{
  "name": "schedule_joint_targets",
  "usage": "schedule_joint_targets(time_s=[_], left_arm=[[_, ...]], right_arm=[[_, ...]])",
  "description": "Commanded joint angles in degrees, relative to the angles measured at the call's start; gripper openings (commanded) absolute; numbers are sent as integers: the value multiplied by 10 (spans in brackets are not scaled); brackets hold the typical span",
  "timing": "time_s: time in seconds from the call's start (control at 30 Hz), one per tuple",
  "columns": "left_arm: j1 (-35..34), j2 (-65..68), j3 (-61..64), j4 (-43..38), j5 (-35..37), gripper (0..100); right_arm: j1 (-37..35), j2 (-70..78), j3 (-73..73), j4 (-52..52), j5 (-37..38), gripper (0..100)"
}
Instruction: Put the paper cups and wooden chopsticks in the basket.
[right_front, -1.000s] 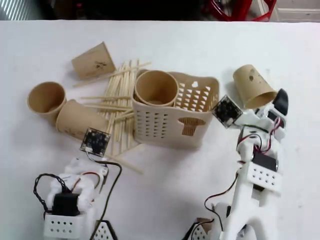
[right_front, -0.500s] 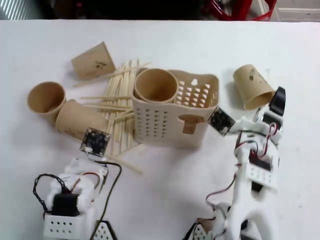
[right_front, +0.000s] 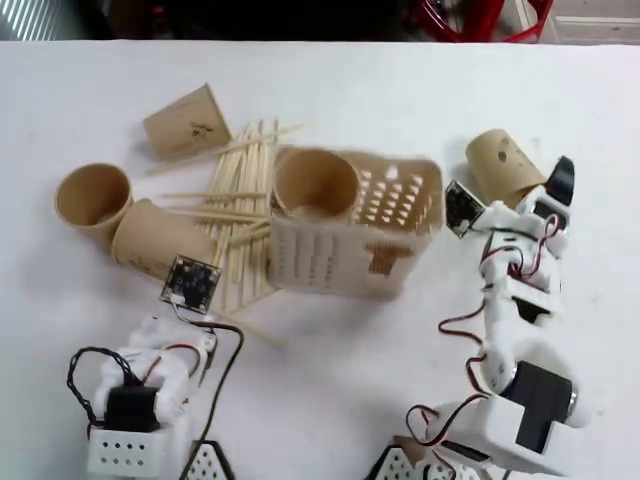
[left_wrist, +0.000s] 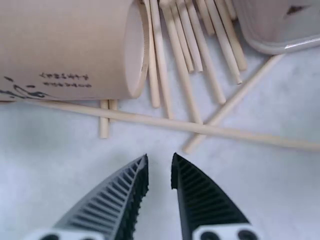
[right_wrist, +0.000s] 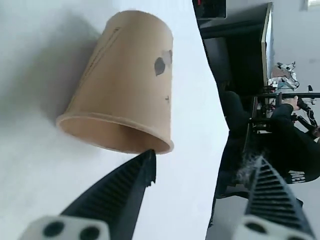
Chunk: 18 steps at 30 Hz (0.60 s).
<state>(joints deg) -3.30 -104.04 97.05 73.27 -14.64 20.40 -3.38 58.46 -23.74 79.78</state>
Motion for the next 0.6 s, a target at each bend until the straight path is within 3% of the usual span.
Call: schedule_joint_targets(time_s=[0.0, 0.57], left_arm=[[-2, -3, 0, 3, -2, 95], [-2, -3, 0, 3, -2, 95]], right_arm=[[-1, -18, 28, -62, 4, 285], [10, 91, -126, -40, 1, 284]])
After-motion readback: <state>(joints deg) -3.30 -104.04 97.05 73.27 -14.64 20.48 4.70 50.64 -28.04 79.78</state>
